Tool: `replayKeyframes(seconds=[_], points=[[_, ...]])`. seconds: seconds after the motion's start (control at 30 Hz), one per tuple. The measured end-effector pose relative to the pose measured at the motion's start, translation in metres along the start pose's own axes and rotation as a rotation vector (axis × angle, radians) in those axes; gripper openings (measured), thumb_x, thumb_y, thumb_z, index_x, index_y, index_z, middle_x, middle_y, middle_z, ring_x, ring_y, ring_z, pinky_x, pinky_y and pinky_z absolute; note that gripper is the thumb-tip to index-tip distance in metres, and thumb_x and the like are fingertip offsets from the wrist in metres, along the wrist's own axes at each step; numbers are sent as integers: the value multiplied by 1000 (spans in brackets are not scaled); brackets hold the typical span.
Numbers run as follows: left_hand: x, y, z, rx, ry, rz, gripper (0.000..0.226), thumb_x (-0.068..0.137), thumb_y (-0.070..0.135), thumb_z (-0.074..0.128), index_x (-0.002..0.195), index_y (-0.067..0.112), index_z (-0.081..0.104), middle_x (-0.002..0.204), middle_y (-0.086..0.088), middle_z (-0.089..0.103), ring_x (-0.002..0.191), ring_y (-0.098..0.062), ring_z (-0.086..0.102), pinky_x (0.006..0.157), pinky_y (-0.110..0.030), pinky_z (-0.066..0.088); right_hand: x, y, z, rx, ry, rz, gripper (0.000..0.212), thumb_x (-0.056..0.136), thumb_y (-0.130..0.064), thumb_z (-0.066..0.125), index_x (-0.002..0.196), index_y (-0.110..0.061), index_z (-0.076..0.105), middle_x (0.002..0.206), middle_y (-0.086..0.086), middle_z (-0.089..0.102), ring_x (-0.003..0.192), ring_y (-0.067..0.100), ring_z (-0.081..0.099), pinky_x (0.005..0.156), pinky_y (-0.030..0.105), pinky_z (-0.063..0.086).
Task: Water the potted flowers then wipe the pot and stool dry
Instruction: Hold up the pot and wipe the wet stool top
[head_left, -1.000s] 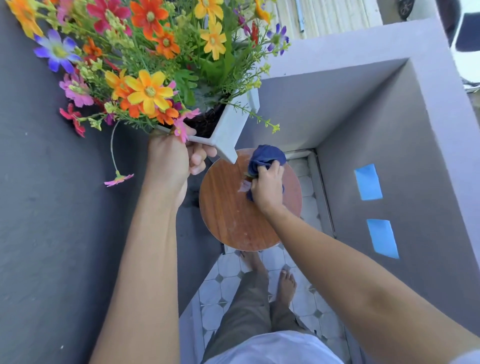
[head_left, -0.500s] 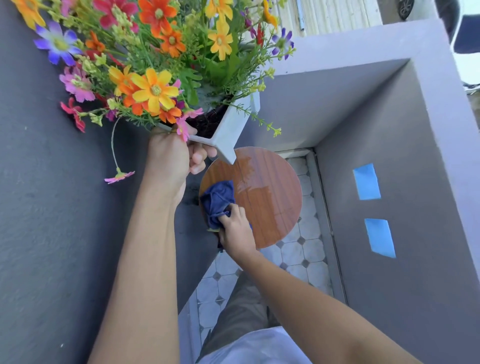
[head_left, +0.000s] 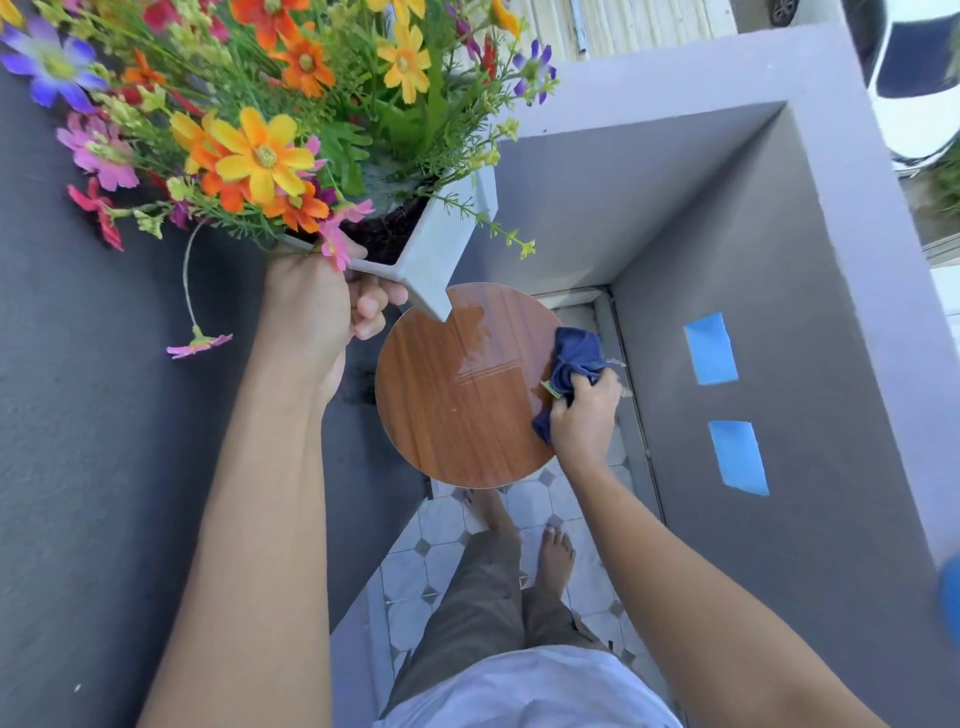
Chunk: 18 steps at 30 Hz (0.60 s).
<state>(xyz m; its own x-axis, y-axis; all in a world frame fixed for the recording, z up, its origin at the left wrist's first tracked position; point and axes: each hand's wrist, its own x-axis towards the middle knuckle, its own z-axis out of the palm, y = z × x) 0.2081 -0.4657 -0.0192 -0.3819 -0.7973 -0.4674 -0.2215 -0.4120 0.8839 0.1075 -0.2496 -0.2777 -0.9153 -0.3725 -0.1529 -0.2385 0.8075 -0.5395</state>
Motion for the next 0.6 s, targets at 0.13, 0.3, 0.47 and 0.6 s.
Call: replayKeyframes(seconds=[0.13,0.3,0.47,0.6], points=[[-1,0,0,-6,-6,-11,25,89,-5,35,71,10,44,40,-4,54,46,-19,47,38,-22,24,-14,-33,19,16,-9,-4,12,74,7,58,83,1,62,109,19,52,102,34,46,78,38,44],[1,0,-2,-17,-8,-16,26,90,-3,38,67,8,45,41,-7,55,40,-16,44,37,-22,24,-53,-81,55,99,-177,-157,31,75,3,60,103,-2,71,124,14,55,115,32,46,83,38,51],[2,-1,-4,-18,-8,-21,26,89,-3,37,67,9,44,42,-9,54,36,-14,43,38,-22,23,-101,-89,65,122,-252,-168,46,76,6,59,119,-10,68,128,11,54,117,31,47,74,39,54],[1,1,-5,-12,-13,-18,26,88,-3,37,67,10,44,44,-11,52,37,-14,43,39,-24,23,-113,-45,45,102,-358,-345,55,69,6,58,120,-17,63,126,11,54,111,31,46,79,35,47]])
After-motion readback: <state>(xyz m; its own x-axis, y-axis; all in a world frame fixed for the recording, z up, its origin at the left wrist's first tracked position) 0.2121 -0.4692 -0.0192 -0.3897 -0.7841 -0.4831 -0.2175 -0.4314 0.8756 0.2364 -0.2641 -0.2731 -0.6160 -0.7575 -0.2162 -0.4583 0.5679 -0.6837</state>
